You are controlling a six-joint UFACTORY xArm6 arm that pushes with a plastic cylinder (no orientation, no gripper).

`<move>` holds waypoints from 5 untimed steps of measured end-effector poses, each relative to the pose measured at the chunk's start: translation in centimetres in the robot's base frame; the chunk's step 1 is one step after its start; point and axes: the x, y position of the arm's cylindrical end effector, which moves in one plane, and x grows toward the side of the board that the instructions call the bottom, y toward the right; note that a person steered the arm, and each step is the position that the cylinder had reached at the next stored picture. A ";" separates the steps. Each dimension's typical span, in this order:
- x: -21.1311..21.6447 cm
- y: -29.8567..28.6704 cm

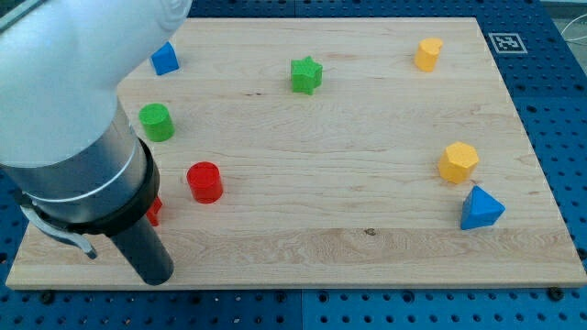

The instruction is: Slide the red star towards the bottom left

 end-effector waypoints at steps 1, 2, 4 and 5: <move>-4.0 1.0; -6.9 1.0; -6.2 -1.0; -6.2 -2.9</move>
